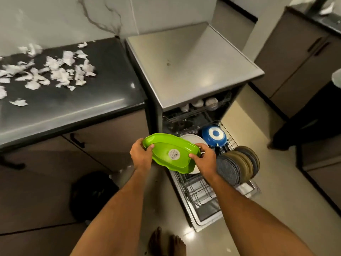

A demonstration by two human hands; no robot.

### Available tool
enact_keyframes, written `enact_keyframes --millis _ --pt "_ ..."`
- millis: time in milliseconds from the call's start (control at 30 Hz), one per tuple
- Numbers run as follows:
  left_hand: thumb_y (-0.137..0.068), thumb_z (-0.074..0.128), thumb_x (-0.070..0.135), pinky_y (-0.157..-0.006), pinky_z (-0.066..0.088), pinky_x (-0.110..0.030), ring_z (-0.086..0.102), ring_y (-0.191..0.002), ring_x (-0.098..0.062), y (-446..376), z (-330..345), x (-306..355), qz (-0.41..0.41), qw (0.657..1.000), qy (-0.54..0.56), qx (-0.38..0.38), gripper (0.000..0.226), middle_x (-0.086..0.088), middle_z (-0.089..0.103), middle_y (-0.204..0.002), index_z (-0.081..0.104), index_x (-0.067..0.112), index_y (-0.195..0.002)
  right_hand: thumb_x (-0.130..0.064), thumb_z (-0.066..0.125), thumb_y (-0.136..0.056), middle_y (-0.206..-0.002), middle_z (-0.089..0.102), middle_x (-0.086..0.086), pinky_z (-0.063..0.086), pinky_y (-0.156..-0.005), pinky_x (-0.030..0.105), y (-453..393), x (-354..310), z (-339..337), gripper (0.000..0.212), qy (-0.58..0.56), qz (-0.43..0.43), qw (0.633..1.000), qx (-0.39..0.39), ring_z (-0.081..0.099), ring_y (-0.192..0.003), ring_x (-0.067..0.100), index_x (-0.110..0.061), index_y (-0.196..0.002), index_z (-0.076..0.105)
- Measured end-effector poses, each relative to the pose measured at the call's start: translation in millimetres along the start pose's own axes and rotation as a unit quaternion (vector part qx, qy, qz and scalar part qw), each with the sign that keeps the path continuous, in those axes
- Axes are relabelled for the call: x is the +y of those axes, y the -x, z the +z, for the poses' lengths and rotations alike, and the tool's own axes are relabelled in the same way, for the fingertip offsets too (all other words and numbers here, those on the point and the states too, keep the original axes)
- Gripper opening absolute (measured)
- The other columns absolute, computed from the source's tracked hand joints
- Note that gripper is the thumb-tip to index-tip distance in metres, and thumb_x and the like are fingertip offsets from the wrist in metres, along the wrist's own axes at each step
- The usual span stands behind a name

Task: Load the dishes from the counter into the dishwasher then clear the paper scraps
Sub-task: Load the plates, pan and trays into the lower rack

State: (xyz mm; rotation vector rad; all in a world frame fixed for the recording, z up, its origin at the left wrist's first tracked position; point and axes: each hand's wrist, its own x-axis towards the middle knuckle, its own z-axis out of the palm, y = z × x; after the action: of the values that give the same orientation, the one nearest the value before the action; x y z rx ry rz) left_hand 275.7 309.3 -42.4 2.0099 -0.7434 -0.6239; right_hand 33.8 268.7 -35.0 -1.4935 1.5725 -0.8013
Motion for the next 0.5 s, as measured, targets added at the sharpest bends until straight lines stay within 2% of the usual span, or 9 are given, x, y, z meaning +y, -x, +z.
enact_keyframes --millis 133,333,500 --pt "-0.076 0.085 0.022 -0.092 0.053 -0.047 0.066 -0.099 -0.035 4.1 60.3 -27.9 0.023 0.997 -0.041 -0.061 0.055 -0.015 0.068 -0.111 0.065 0.010 -0.126 -0.005 0.088 -0.074 -0.102 0.071 0.004 0.056 -0.083 0.040 5.1 55.1 -17.4 0.044 0.002 0.041 0.999 0.034 0.067 -0.097 0.027 -0.011 -0.113 0.070" --pt "-0.072 0.088 0.016 -0.094 0.053 -0.049 0.065 -0.102 -0.036 25.9 128.3 -59.5 0.049 0.988 -0.054 -0.135 0.055 -0.016 0.063 -0.112 0.067 0.010 -0.123 -0.004 0.085 -0.077 -0.104 0.073 0.007 0.057 -0.089 0.051 10.6 136.3 -35.7 0.044 0.007 0.107 0.992 0.062 0.069 -0.097 0.028 -0.015 -0.116 0.069" --pt "-0.068 0.090 0.015 -0.092 0.054 -0.046 0.065 -0.103 -0.033 33.6 179.3 -83.9 0.036 0.985 -0.057 -0.159 0.055 -0.013 0.066 -0.111 0.068 0.012 -0.119 -0.001 0.084 -0.077 -0.096 0.072 0.007 0.058 -0.085 0.048 9.1 203.0 -37.4 0.042 0.022 0.136 0.989 0.058 0.069 -0.091 0.029 -0.009 -0.115 0.068"
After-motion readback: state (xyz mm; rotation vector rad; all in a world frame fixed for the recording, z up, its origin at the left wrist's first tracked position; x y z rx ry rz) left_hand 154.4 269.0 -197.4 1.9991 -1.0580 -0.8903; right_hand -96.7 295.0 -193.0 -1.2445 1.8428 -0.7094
